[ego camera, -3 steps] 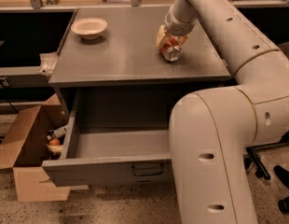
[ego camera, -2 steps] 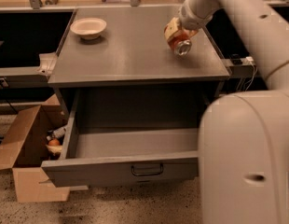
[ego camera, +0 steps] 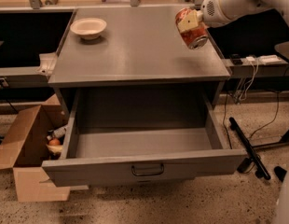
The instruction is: Place coke can into top drawer
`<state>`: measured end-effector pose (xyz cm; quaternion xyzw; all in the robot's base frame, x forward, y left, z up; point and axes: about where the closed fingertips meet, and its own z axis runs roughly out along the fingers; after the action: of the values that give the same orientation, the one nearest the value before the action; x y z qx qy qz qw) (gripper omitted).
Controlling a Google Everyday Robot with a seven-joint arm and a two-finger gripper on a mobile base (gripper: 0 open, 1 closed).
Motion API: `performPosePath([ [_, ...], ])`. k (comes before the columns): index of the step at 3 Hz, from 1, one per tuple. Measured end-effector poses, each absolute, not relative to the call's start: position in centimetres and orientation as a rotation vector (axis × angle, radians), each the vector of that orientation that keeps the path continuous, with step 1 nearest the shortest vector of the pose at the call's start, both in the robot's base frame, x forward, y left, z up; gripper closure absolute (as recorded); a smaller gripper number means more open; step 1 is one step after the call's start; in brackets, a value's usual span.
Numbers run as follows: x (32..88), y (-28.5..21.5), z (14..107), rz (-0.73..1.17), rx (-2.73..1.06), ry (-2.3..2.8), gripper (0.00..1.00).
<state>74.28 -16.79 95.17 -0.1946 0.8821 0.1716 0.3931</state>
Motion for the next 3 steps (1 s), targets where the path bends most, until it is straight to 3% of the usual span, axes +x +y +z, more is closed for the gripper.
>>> performPosePath([
  [1,74.3,-16.8,95.2,0.436,-0.494,2.239,1.0],
  [3,64.6,-12.4,90.8,0.47,-0.99,2.226,1.0],
])
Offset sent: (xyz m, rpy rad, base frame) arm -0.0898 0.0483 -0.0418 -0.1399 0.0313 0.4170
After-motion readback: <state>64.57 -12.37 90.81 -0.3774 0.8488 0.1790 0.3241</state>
